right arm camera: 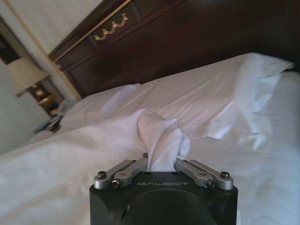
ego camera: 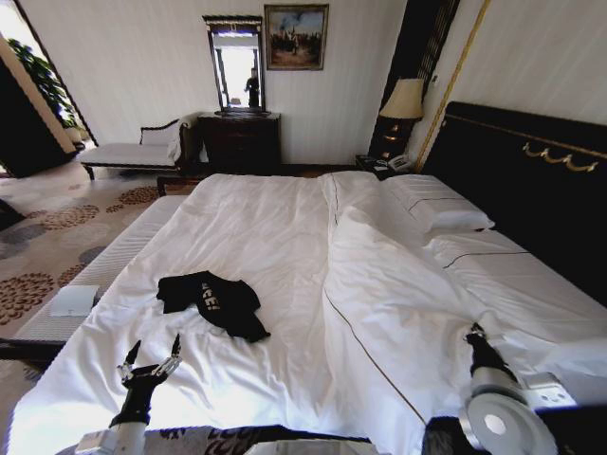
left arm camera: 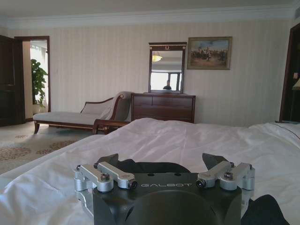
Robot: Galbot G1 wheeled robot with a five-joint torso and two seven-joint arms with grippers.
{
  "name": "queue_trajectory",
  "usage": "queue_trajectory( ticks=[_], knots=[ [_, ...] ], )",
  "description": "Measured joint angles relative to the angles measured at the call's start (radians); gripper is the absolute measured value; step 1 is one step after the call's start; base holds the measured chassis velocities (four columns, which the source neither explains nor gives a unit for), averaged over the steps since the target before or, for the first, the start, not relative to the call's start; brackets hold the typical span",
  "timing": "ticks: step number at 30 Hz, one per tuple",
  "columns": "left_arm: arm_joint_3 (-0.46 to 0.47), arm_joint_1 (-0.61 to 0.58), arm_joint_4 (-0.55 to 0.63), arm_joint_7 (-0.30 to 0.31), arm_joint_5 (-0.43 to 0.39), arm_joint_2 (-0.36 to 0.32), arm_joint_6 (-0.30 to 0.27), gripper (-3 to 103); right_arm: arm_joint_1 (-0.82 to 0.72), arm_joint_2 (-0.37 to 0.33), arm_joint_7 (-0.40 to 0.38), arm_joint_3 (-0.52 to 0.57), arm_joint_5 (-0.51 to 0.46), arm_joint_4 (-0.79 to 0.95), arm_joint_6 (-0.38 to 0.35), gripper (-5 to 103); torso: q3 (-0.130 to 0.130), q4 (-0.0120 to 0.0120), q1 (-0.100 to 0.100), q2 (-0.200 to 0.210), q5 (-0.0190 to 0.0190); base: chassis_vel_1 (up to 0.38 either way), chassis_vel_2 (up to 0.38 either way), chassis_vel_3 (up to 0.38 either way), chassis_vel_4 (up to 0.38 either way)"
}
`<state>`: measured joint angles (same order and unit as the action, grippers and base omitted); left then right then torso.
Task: Fold the clothes on the bed.
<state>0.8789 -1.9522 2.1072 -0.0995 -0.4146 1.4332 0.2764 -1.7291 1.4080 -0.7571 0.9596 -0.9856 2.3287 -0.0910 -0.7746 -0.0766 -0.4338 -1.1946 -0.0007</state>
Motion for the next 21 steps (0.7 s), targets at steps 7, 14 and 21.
queue_trajectory(
  ticks=[7, 14, 21],
  knots=[
    [-0.003, 0.011, -0.01, -0.001, -0.015, -0.004, 0.003, 100, -0.029, 0.047, -0.249, -0.001, 0.094, 0.044, -0.019, 3, 0.0, -0.0002, 0.0, 0.0, 0.0001, 0.0, 0.0, 0.0, 0.0],
    [-0.021, 0.041, -0.043, -0.001, -0.017, -0.009, 0.003, 100, -0.066, 0.078, -0.36, 0.03, 0.145, 0.034, -0.022, 3, 0.0, -0.0002, 0.0, 0.0, 0.0, 0.0, 0.0, 0.0, 0.0],
    [-0.024, 0.063, -0.068, -0.002, -0.033, -0.016, 0.003, 100, -0.11, 0.065, -0.387, 0.121, 0.109, -0.015, -0.038, 3, 0.0, 0.0001, 0.0, 0.0, 0.0003, 0.0, 0.0, 0.0, 0.0]
  ],
)
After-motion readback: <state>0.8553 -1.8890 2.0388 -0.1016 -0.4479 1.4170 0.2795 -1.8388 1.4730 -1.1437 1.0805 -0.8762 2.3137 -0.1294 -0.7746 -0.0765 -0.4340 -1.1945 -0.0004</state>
